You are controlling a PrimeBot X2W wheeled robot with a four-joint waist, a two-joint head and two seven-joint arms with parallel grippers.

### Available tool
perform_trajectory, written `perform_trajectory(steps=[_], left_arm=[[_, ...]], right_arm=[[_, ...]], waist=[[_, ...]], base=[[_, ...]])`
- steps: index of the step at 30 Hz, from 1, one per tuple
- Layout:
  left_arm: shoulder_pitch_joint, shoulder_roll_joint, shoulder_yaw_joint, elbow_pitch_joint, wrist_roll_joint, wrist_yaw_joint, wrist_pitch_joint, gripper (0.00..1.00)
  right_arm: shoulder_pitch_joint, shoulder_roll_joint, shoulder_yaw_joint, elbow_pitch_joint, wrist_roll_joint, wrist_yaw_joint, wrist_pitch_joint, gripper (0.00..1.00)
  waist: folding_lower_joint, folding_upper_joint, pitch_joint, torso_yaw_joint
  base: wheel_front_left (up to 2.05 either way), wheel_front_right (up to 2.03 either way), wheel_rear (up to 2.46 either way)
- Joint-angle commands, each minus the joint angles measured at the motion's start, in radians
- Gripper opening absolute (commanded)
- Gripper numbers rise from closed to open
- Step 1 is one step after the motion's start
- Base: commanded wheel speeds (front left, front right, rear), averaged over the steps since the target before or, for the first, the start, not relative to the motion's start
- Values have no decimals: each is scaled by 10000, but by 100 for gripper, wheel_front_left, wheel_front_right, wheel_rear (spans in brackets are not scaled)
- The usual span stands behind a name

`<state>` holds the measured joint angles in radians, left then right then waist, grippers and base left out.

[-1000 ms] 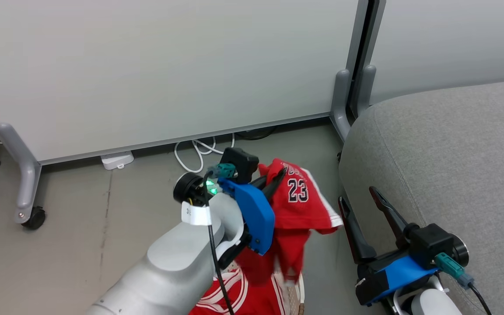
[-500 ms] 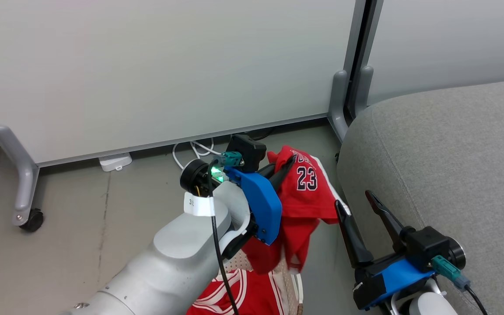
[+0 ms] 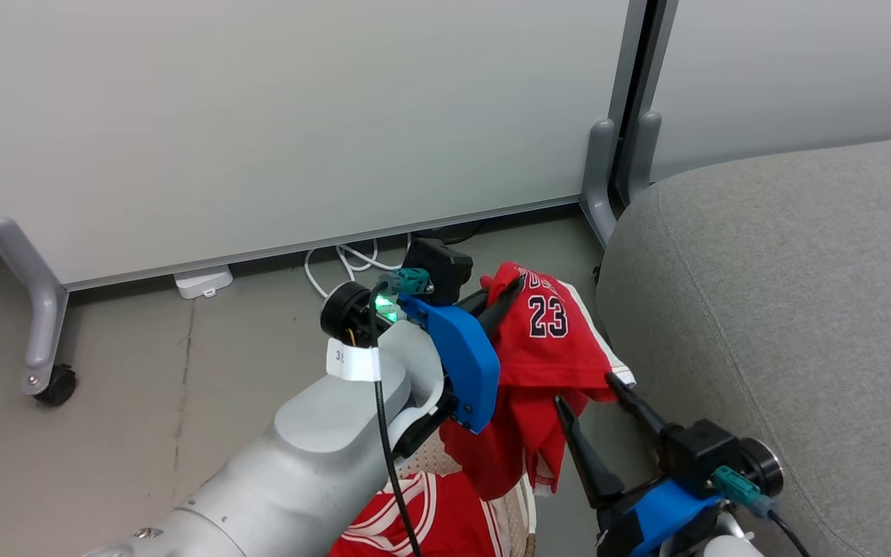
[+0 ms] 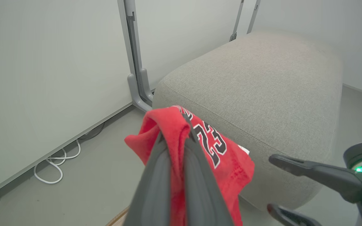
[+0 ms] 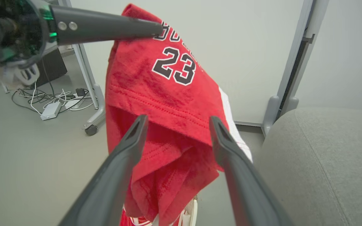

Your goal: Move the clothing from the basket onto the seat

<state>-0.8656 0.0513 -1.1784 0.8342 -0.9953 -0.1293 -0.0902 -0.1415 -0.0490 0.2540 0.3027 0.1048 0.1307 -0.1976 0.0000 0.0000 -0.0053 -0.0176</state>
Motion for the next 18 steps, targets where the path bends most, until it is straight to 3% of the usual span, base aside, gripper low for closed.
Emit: perform_trajectory(steps=[1,11,18], left_arm=[[-200,-11,-52,-35,-77,-15,-86,0],[-367,-8,-356,-234,-371,-14,-143,0],[-483,-7,-526,-371,-539,-14,-145,0]], right_arm=[[-141,-24,154,168,-38,1,12,100],[-1197,-26,1173,1676,-185,1,-163,100],[-2082,-26,1338,2796,-320,1,-371,100]], waist=[[0,0,12,5],[0,0,167,44],[0,0,303,170]], base=[[0,0,0],[0,0,0],[0,0,0]])
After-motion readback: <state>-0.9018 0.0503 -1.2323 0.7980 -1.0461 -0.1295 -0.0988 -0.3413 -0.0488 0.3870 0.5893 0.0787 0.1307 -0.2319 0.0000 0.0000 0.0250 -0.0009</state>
